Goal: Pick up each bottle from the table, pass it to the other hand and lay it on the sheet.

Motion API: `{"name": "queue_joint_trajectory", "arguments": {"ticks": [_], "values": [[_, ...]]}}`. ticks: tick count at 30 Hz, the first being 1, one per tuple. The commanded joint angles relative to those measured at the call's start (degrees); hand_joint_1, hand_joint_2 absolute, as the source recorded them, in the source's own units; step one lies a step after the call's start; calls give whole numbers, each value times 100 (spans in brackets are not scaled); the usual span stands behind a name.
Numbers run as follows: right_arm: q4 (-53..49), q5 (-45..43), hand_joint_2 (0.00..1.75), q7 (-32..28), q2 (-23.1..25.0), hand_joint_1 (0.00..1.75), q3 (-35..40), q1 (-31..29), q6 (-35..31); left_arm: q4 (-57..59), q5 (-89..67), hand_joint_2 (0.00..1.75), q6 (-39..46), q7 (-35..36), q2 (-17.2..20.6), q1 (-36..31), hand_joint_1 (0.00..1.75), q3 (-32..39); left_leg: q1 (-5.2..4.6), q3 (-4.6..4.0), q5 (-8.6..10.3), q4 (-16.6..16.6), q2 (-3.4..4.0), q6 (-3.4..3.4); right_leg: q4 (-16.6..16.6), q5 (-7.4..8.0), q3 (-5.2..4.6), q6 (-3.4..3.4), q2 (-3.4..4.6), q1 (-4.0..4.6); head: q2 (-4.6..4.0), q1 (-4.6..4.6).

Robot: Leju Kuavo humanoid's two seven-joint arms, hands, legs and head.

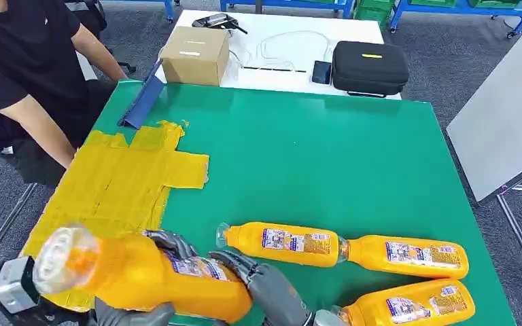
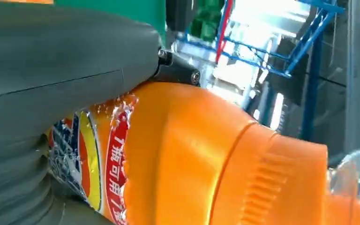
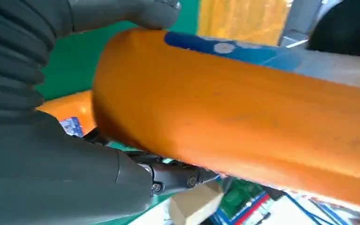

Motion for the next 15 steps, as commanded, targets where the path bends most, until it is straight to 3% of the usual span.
{"name": "queue_joint_trajectory", "arguments": {"ticks": [1,5,8,15], "values": [[-284,-125,175,15,-878,0,-188,986,-1837,-52,-3517,175,906,-455,47,6,175,372,3,14,-8,-2,20,-8,-10,-9,23,-6,-27,8,0,0],[-490,-209,175,85,-1088,0,-209,1173,-2426,421,-6322,175,1786,-665,-23,-124,175,745,-4,9,0,-8,8,-5,-12,-4,16,-4,-30,0,0,0],[-553,-234,175,86,-1191,0,-203,1213,-2559,865,-8694,175,2481,-289,210,-160,175,620,-11,9,0,-11,25,-9,-10,-2,10,-7,-18,-5,0,0],[-479,-210,175,127,-1308,0,-66,1147,-2719,1805,-9995,175,2740,465,741,-384,175,213,-10,14,2,-13,14,-8,-13,-2,12,-7,-23,-5,0,0]]}}
